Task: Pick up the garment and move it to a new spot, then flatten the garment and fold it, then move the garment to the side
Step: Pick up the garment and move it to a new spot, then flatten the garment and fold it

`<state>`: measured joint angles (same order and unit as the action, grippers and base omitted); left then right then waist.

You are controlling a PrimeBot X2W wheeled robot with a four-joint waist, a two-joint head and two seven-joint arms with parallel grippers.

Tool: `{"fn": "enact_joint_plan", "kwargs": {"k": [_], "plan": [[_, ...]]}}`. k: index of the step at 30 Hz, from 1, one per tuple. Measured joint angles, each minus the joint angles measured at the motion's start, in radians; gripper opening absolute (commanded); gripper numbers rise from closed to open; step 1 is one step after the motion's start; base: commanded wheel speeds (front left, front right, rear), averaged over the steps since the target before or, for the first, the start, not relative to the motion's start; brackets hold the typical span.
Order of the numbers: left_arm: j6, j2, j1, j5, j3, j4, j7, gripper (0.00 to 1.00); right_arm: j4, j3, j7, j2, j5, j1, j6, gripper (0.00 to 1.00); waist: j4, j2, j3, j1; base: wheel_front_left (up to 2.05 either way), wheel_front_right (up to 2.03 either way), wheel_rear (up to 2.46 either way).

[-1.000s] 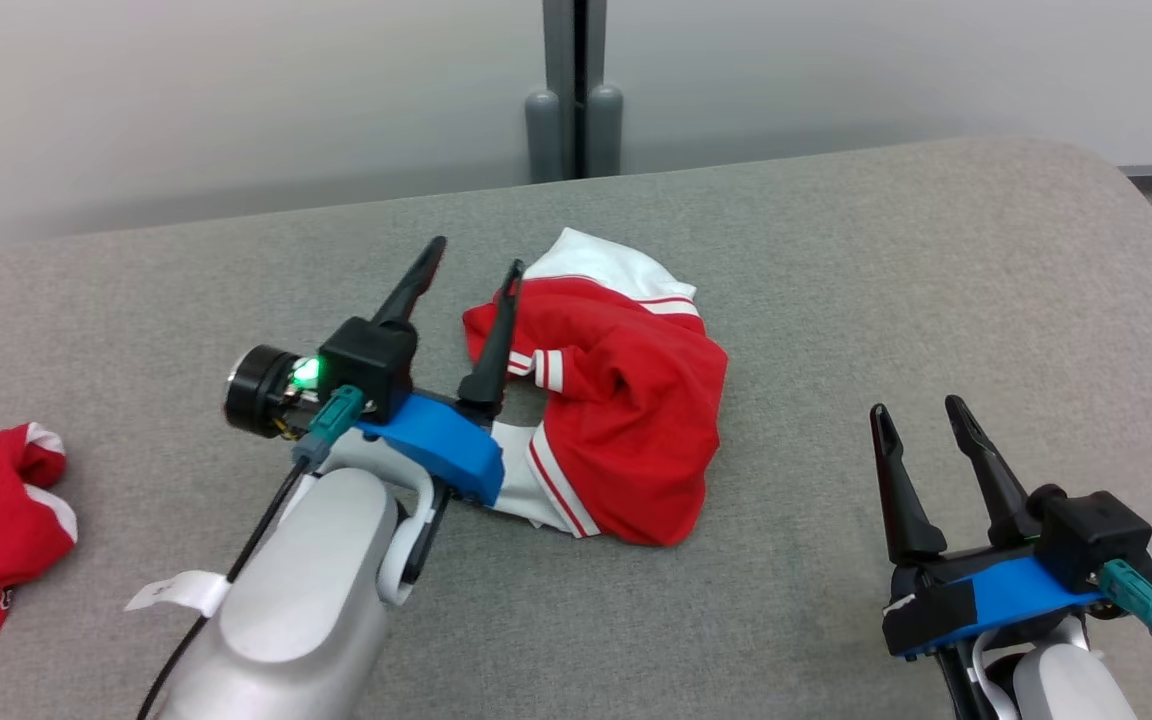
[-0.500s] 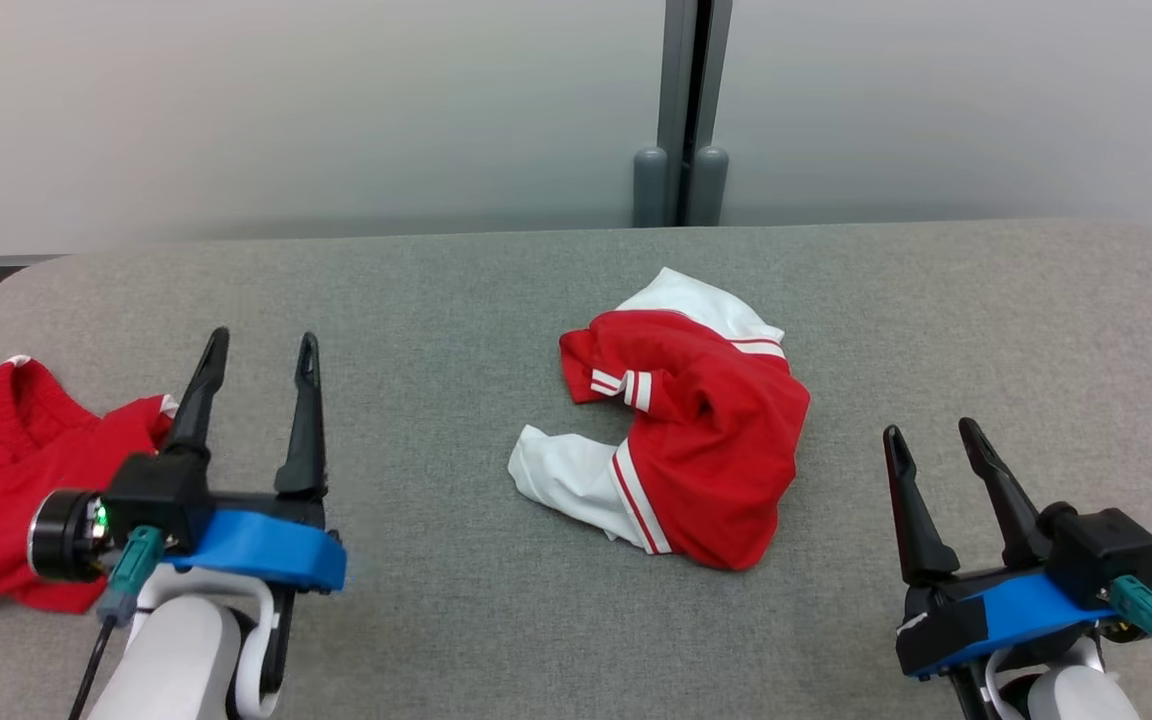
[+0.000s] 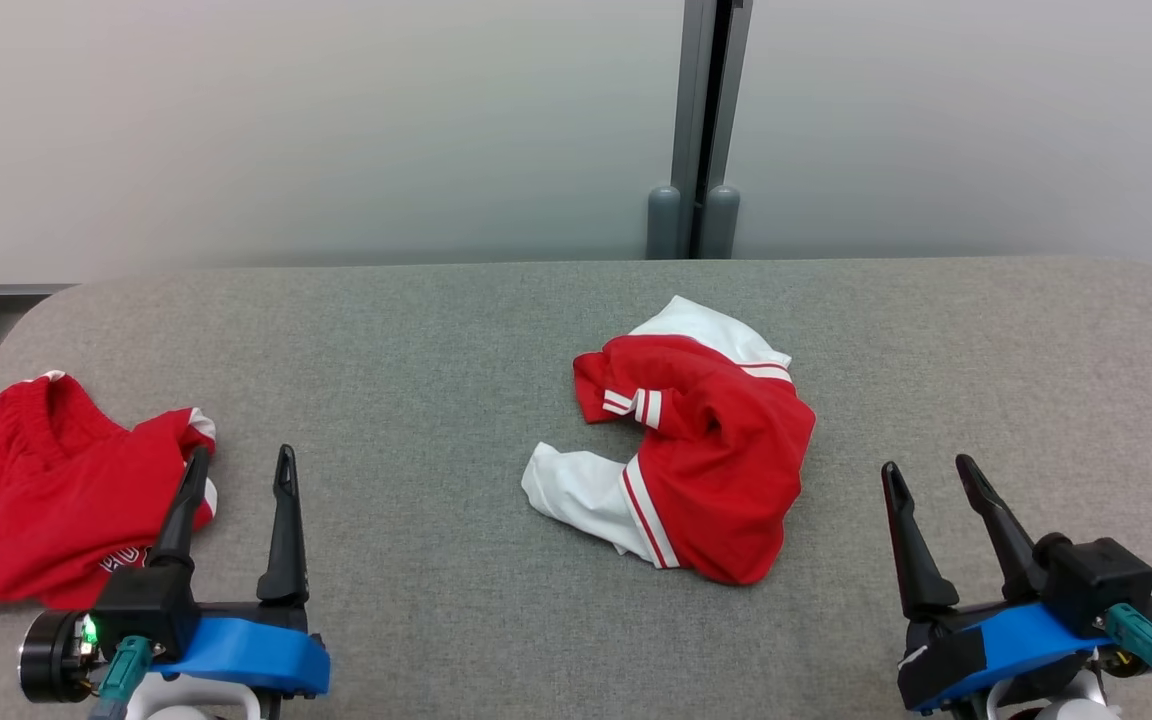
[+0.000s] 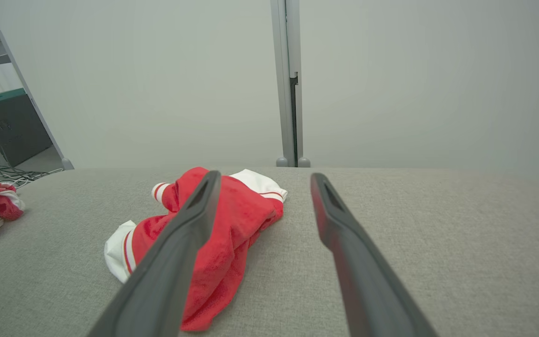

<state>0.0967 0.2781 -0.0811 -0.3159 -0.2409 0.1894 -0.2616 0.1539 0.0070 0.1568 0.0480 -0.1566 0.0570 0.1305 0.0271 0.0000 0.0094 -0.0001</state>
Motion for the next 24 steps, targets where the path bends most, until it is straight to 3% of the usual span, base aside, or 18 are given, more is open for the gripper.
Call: {"fn": "enact_joint_plan", "kwargs": {"k": [24], "plan": [[-0.011,-0.033,0.035,0.029,0.045,-0.004,0.0,1.0,-0.016,0.004,-0.029,0.0,0.001,-0.026,0.0,1.0,0.001,0.0,-0.013,0.0001,0.0,0.0,0.0]]}}
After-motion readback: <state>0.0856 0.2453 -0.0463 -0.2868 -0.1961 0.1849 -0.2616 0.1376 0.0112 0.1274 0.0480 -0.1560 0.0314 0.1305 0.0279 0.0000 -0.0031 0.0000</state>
